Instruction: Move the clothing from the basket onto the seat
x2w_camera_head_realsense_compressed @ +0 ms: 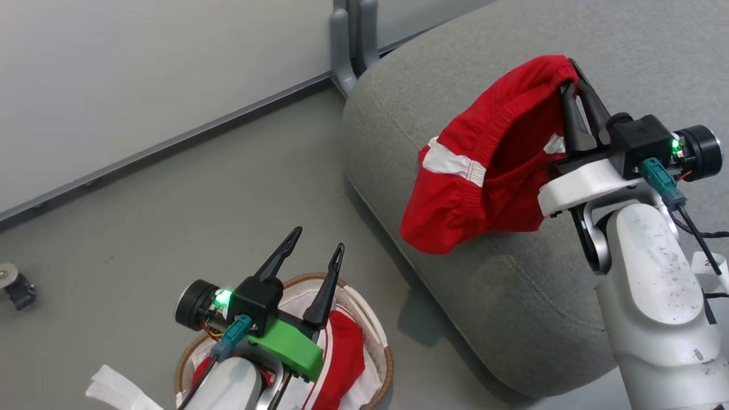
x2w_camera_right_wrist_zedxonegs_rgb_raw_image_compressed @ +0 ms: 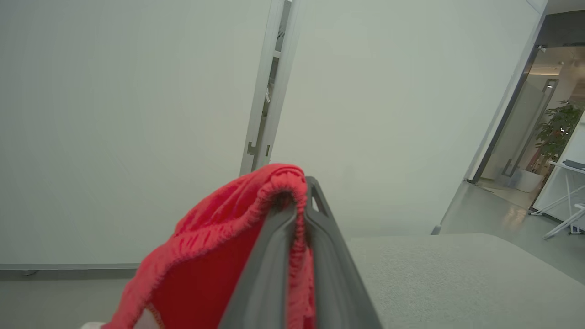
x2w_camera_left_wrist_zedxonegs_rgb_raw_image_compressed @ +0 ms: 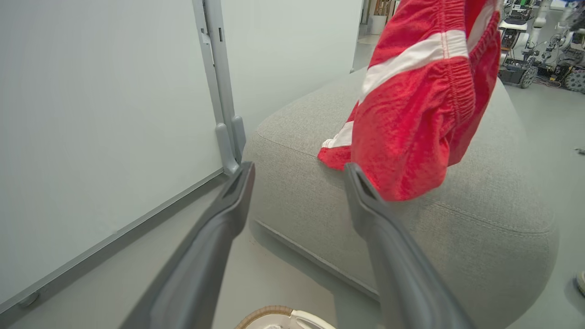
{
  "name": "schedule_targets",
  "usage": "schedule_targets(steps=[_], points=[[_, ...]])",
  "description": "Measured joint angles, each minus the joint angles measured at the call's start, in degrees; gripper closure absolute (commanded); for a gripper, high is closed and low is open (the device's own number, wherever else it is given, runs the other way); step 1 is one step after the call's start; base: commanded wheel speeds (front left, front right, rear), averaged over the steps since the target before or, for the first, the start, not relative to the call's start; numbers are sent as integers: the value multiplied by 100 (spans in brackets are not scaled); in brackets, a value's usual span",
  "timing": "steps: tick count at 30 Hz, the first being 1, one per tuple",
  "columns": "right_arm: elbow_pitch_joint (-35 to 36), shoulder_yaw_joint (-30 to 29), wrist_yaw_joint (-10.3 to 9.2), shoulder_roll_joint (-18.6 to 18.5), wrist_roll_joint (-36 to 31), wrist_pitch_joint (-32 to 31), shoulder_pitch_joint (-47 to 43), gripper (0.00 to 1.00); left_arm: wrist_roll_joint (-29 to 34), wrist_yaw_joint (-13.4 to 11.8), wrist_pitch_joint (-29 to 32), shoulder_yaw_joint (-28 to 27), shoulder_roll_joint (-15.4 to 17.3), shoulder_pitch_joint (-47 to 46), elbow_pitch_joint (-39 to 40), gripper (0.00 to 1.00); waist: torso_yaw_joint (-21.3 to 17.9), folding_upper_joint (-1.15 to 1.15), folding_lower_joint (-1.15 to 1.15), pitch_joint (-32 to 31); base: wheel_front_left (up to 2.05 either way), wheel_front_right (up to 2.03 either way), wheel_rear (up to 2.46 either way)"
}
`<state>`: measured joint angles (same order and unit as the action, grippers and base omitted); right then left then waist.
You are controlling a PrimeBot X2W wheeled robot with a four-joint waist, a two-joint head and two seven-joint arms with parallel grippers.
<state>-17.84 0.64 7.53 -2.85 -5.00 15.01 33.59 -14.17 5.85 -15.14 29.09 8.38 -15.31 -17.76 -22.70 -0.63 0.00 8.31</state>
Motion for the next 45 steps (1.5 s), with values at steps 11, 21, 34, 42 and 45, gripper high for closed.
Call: schedule_targets(steps=[11,21,34,42,45], points=[[-187,-149,0,4,-175,-1,193,100,118,79,0,189,-16,-310,-13,0,-416,0,0,622,0,0,0],[-814,-842,0,-401,-883,0,1890,100,244,120,0,344,19,-634,-13,0,27,0,0,1131,0,0,0],[-1074,-2094,0,-1605,-1616,-3,3574,100,354,127,0,598,156,-1154,134,0,893,0,1,2073,0,0,0],[-1679,-2750,0,-1504,-1866,-2,2928,100,414,131,0,678,143,-1354,259,0,1343,0,1,2592,0,0,0],[-1774,-2828,0,-1298,-1912,-2,2654,100,425,131,0,705,134,-1359,267,0,1445,0,1,2728,0,0,0]])
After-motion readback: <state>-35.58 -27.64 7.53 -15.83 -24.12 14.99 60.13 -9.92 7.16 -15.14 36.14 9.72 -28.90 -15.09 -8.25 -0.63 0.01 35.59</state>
